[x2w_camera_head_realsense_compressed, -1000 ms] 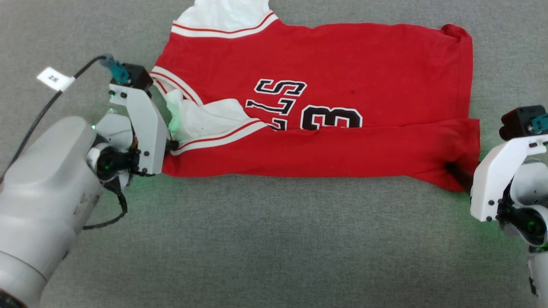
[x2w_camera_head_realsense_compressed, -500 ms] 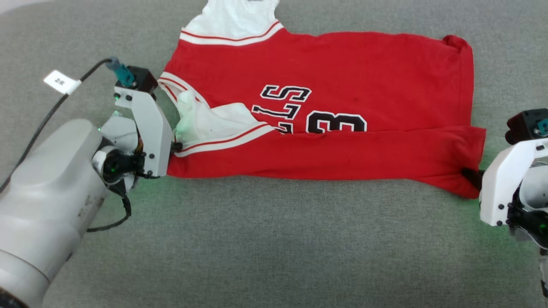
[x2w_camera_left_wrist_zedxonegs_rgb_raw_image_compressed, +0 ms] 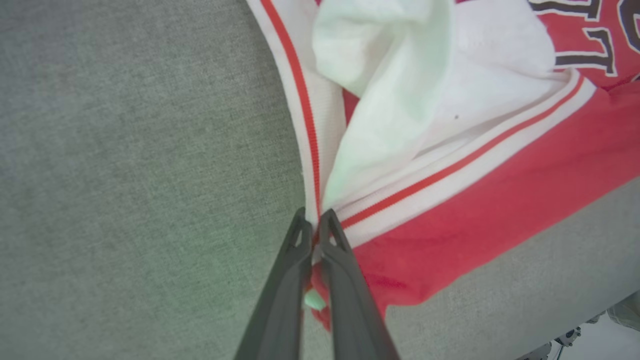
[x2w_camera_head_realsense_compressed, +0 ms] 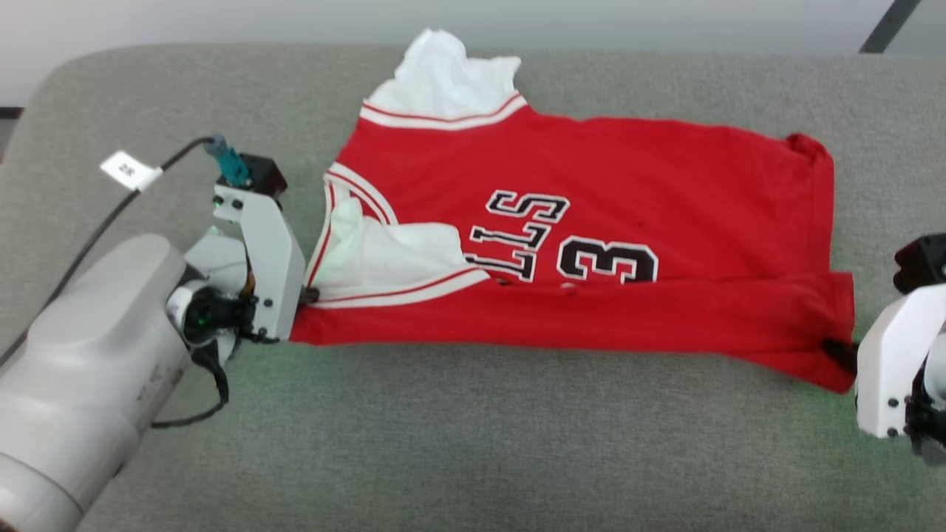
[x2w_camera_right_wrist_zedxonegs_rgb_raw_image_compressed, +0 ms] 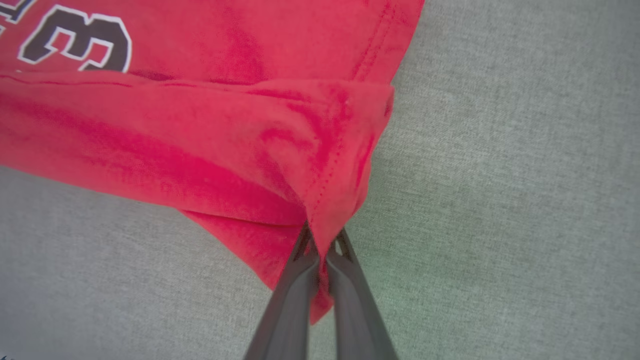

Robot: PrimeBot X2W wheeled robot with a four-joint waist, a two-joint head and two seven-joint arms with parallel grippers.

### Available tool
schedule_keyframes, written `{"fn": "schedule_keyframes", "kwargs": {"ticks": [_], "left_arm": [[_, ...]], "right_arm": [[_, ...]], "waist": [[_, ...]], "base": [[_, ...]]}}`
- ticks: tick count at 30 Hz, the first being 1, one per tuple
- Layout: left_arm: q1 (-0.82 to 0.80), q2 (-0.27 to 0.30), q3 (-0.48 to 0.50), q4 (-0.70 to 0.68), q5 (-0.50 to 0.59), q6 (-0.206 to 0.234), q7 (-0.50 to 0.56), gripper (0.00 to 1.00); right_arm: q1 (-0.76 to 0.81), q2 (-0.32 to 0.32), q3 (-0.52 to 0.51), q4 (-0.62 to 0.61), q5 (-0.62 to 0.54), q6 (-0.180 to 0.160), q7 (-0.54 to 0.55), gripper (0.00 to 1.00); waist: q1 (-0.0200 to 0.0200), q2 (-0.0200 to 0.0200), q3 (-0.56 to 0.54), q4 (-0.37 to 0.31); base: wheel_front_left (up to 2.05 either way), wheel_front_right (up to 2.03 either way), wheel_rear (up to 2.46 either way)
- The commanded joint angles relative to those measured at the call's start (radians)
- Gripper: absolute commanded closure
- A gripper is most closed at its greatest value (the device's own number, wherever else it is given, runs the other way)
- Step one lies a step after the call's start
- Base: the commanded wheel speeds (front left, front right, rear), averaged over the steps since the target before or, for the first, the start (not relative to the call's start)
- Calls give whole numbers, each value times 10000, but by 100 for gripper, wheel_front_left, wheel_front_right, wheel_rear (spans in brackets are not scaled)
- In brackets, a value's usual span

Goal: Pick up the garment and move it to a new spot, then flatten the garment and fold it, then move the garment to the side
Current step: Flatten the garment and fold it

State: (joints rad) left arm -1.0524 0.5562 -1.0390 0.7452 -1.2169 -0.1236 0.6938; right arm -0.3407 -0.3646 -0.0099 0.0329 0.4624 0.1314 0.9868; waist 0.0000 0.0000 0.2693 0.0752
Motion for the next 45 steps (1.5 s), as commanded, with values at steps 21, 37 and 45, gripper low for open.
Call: {"fn": "schedule_keyframes", "kwargs": {"ticks": [21, 37, 45], "left_arm": [[1501, 972, -377, -2758, -580, 1893, 1590, 100], [1736, 1537, 18, -3818, -402, 2291, 703, 0], [1645, 1832, 470, -4402, -235, 2140, -313, 0]], "right_arm": [[1888, -103, -682, -1499, 135, -14, 1615, 100], [1821, 175, -640, -1872, -34, -13, 895, 0], [2099, 344, -775, -2716, -247, -13, -319, 0]], "waist": [[0, 0, -306, 312], [0, 0, -419, 98], [0, 0, -642, 30]], "base": [[0, 0, 0], [0, 0, 0], [0, 0, 0]]}}
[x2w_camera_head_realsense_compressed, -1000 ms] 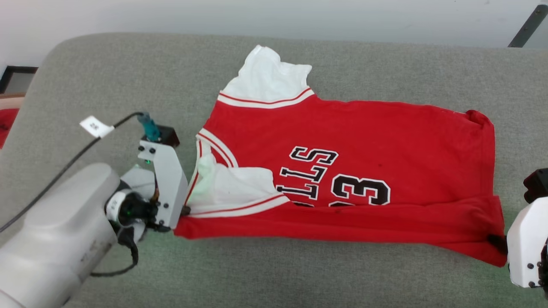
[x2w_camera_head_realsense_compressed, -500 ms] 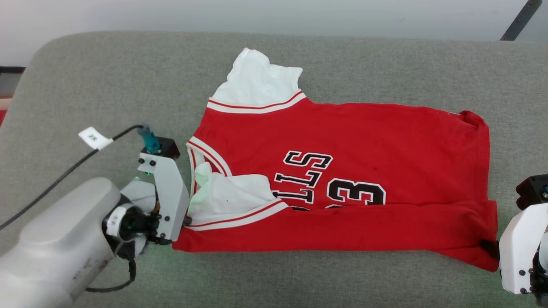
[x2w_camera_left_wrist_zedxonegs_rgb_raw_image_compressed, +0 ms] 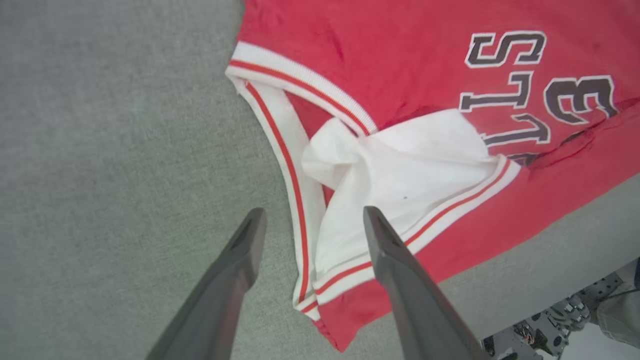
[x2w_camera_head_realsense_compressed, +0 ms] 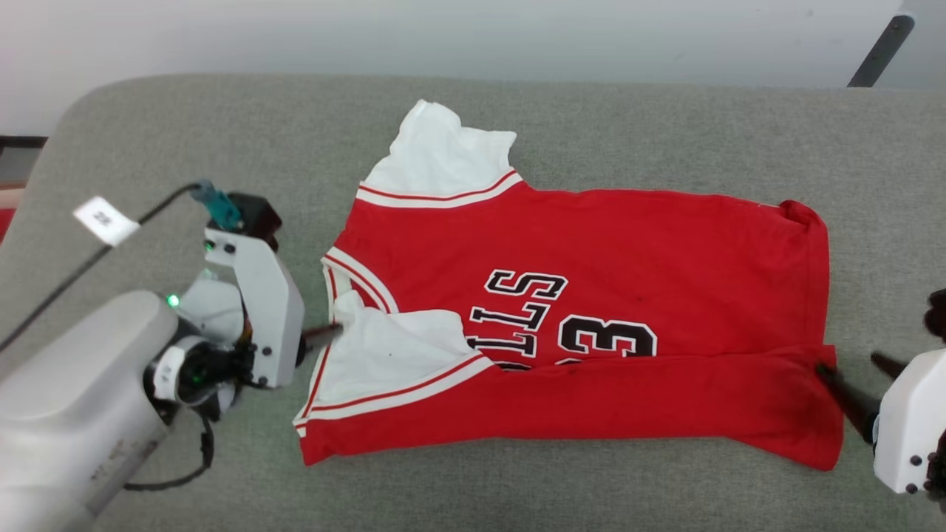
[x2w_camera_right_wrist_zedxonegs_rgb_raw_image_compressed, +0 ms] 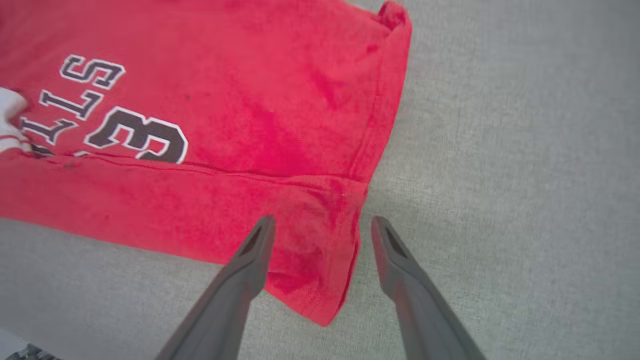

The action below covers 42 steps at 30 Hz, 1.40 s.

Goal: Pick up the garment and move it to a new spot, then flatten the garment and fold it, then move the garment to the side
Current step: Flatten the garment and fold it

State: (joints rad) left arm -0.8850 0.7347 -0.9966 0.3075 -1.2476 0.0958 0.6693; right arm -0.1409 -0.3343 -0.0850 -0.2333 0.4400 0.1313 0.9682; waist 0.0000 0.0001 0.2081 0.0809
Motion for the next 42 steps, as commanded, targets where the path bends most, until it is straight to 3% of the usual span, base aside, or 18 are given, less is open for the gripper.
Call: {"fn": "schedule_keyframes", "kwargs": {"ticks": [1, 10, 15, 20, 30, 42], "left_arm": [[-68, 70, 99, -79, 116, -102, -232, 0], [-728, 157, 640, -144, 815, -622, -1824, 0], [-1279, 103, 817, 164, 1211, -974, -2417, 0], [-1973, 36, 919, 730, 1562, -1262, -2685, 0], [-3657, 347, 681, 1983, 2134, -2022, -1908, 0], [-5109, 898, 399, 2940, 2118, -2258, -612, 0]], "right_arm": [[118, 60, -35, -181, -97, -11, -458, 0], [64, -117, 523, -828, -1171, -11, -4446, 0], [-210, 291, 726, -697, -1913, -11, -6912, 0], [-517, 684, 881, -439, -2567, -11, -8629, 0], [-820, 1404, 1118, -42, -2683, -11, -9636, 0], [-1005, 1843, 1321, 281, -2507, -11, -10186, 0]], "waist": [[0, -1, -53, -54], [0, -1, 14, -610], [0, -1, 295, -1119], [0, -1, 791, -1720], [0, -1, 2244, -2889], [0, -1, 3539, -3657]], "base": [[0, 0, 0], [0, 0, 0], [0, 0, 0], [0, 0, 0], [0, 0, 0], [0, 0, 0]]}}
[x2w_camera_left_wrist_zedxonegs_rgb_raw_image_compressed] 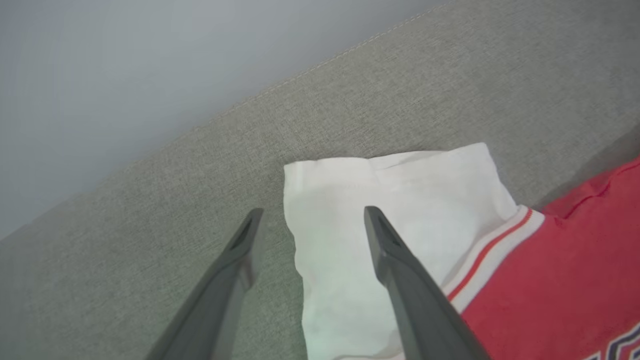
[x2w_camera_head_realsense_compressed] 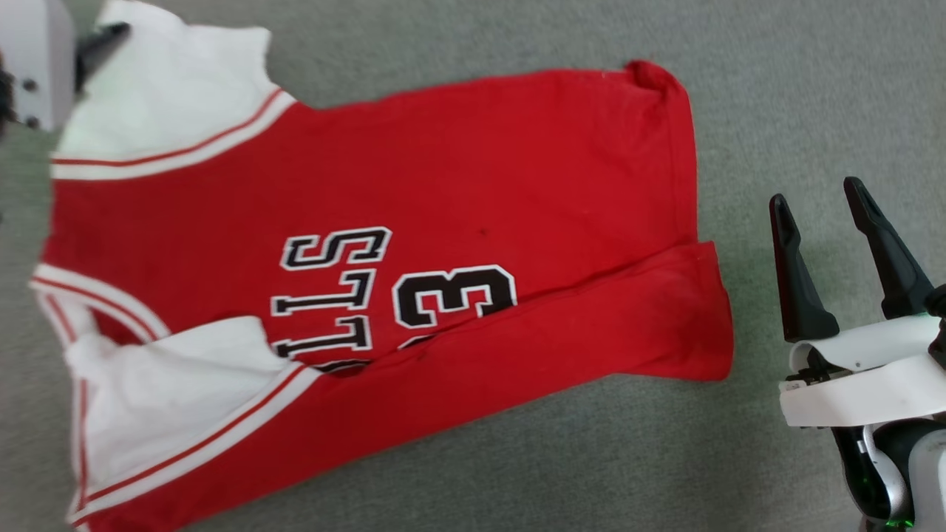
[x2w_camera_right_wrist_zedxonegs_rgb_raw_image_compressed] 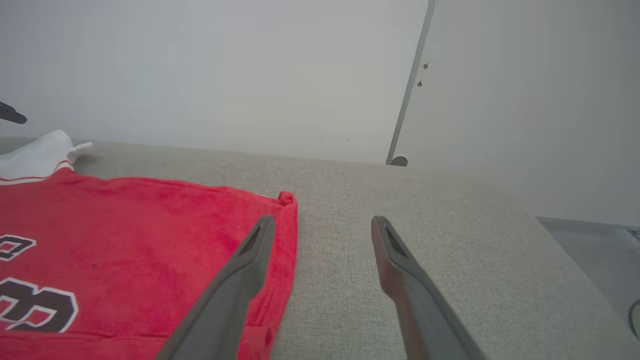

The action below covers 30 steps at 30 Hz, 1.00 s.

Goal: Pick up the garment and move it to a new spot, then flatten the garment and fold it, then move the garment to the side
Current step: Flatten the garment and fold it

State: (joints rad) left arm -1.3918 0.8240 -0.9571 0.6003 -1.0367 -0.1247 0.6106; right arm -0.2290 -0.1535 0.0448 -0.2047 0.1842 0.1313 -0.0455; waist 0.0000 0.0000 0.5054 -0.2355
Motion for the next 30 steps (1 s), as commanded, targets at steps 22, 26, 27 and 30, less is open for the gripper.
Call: {"fn": "schedule_keyframes", "kwargs": {"ticks": [22, 26, 27, 30], "left_arm": [[-730, -740, -638, 2189, -81, -14, 1373, 100], [-761, -930, -683, 2313, -191, -47, 1324, 100], [-774, -988, -691, 2341, -196, -53, 1296, 100], [-850, -1170, -710, 2380, -265, -70, 1202, 100]], "right_arm": [[-1012, -281, 796, 19, 1238, -11, 1334, 0], [-1903, -660, 965, -171, 1682, -11, 2690, 0], [-2188, -790, 1009, -140, 1736, -11, 3092, 0], [-3091, -989, 1086, 131, 2035, -11, 4243, 0]], "waist": [[0, 0, 1111, -548], [0, 0, 1073, -458], [0, 0, 1067, -432], [0, 0, 1062, -311]], "base": [[0, 0, 0], [0, 0, 0], [0, 0, 0], [0, 0, 0]]}}
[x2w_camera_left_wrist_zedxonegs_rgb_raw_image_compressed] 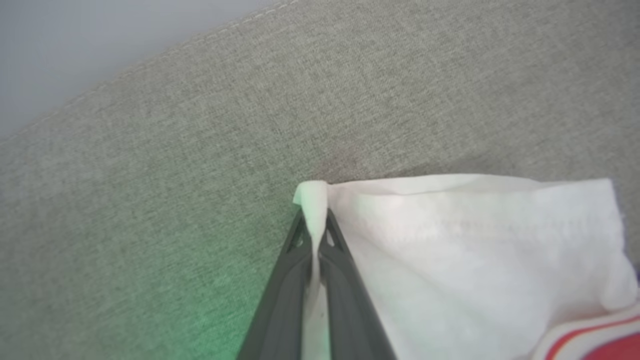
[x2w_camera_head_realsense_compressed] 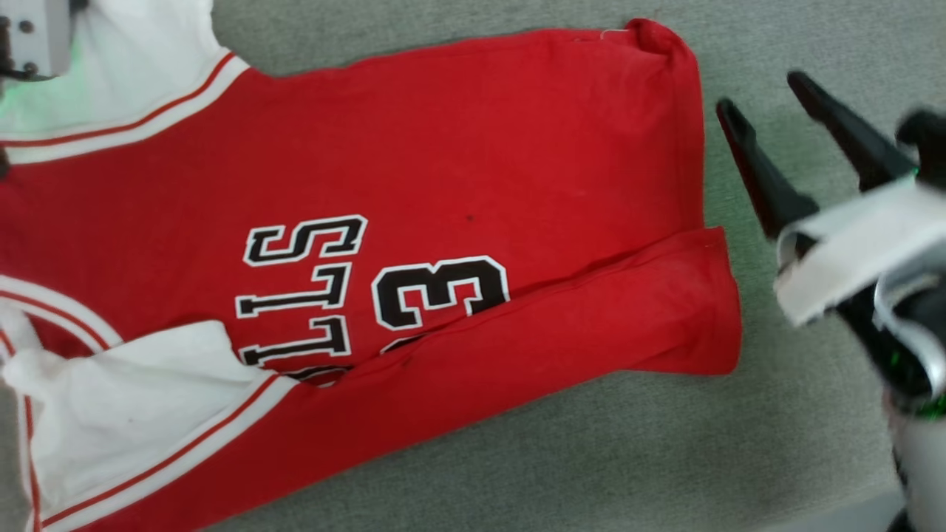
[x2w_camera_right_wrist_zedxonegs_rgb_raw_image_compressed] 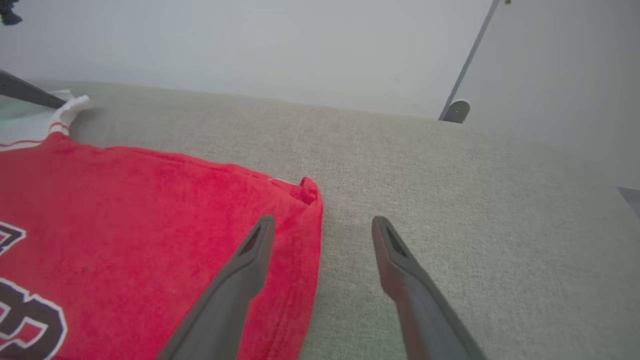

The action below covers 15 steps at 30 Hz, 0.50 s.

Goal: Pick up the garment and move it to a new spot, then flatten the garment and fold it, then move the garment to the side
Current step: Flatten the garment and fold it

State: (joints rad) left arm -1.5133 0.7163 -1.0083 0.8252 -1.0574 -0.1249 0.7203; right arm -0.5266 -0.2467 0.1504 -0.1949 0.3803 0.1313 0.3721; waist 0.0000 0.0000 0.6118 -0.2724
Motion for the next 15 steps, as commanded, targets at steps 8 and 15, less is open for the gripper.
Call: {"fn": "schedule_keyframes", "kwargs": {"ticks": [8, 15], "left_arm": [[82, -454, -314, 180, -135, -69, -162, 100], [-46, -494, -521, 114, -295, -61, -314, 100]], "right_arm": [[-2467, -310, 431, 1906, 911, -11, 2566, 0], [-3965, -237, 971, 4004, 1439, -11, 3746, 0]], "waist": [[0, 0, 102, 440], [0, 0, 175, 637]], "base": [[0, 0, 0], [0, 0, 0]]}}
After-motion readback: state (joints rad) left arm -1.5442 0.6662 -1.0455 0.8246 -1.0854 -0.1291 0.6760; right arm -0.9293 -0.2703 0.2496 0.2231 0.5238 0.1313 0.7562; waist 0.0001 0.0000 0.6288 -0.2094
